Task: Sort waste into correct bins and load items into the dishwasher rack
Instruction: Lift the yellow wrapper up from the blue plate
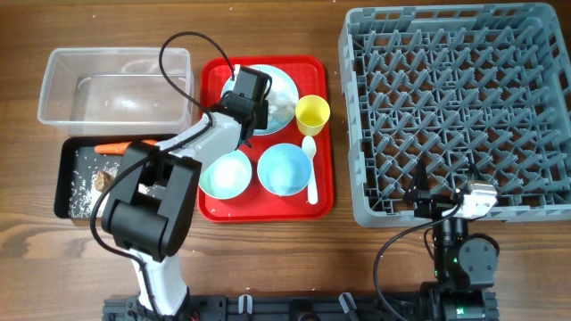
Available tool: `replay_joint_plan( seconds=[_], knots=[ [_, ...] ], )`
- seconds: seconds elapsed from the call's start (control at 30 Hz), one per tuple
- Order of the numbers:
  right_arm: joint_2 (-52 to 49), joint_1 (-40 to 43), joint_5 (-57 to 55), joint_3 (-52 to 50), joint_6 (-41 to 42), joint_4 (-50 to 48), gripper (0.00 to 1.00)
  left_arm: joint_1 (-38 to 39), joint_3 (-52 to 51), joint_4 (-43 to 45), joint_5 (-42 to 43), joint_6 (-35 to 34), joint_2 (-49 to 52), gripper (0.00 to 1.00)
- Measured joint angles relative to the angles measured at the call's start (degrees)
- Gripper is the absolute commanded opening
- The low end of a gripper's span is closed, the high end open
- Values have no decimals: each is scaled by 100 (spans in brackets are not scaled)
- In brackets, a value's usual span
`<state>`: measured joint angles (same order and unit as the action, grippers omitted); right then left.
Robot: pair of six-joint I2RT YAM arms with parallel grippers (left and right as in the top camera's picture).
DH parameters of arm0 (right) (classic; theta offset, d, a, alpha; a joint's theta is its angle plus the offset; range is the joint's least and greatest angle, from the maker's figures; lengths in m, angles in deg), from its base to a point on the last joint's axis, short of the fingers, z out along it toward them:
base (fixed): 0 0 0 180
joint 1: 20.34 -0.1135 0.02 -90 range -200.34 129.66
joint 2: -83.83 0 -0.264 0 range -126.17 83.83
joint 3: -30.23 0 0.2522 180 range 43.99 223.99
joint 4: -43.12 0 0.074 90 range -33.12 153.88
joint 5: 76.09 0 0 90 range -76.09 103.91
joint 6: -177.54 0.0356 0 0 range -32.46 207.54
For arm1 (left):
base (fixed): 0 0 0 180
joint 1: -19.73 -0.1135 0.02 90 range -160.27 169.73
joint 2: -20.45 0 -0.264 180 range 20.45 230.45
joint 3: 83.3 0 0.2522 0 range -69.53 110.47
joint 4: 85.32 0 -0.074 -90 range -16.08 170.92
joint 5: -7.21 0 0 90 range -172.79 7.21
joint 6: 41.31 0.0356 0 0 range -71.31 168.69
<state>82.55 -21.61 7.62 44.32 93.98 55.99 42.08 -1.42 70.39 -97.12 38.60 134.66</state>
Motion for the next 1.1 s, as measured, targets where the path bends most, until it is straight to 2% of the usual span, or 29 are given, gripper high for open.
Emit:
replay_joint_plan(
  seconds=[0.1,0.27,0.47,0.63,0.93,1.1],
  knots=[
    [0,0,0,0,0,0,100,0,0,42,-66,0,2,44],
    [0,0,0,0,-2,0,100,0,0,72,-87,22,7,44],
    [0,0,0,0,0,0,100,0,0,76,-90,39,85,29],
    [0,0,0,0,0,0,100,0,0,120,-129,81,114,4],
    [0,0,0,0,-2,0,100,0,0,94,-133,81,9,4],
    [0,0,0,0,-2,0,100,0,0,-87,-133,81,-472,4]
  ],
)
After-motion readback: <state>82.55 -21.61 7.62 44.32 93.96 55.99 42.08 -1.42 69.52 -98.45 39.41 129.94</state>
